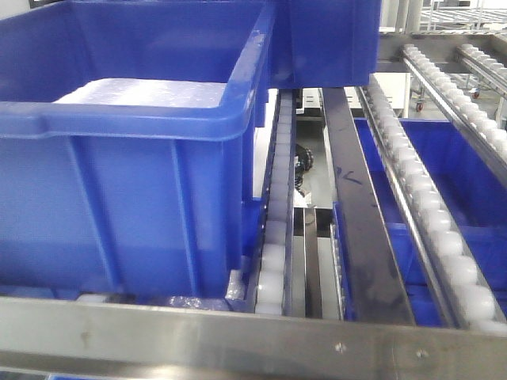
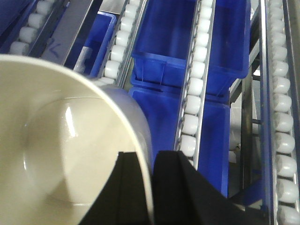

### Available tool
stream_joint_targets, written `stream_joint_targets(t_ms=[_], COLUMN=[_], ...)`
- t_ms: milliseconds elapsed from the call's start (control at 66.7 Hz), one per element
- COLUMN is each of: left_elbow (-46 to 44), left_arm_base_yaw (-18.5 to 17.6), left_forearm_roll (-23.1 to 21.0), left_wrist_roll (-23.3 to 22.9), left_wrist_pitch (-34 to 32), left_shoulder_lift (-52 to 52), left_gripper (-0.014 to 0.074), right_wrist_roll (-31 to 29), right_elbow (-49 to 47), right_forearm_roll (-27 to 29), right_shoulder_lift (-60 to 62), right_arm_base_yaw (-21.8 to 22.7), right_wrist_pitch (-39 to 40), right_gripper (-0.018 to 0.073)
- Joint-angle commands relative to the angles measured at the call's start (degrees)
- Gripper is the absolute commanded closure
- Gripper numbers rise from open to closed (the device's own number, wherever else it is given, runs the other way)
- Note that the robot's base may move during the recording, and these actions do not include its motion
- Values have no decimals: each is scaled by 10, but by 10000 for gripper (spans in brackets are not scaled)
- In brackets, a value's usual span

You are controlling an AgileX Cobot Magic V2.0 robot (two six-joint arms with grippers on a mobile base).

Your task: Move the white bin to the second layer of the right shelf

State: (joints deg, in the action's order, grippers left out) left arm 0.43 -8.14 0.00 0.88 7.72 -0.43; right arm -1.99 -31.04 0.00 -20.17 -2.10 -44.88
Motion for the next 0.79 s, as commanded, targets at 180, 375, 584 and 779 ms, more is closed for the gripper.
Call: stream_joint_targets(t_ms=[180, 375, 584, 779], left_elbow=[21, 21, 21, 21], left_arm_base_yaw=[-2, -2, -2, -2], left_forearm_roll=[0, 0, 0, 0], left_wrist_roll=[-2, -2, -2, -2], left_wrist_pitch=[-50, -50, -50, -50], left_shoulder_lift=[-9, -9, -9, -9], left_gripper=[512, 512, 512, 512], right_wrist_roll=[-3, -3, -3, -3], right_elbow=[-18, -18, -18, -18], right_forearm_roll=[-5, -5, 0, 0], right_shoulder_lift=[-4, -4, -4, -4], right_arm_base_yaw=[2, 2, 2, 2], right_wrist_pitch=[52, 52, 56, 47], right_gripper=[447, 447, 447, 445])
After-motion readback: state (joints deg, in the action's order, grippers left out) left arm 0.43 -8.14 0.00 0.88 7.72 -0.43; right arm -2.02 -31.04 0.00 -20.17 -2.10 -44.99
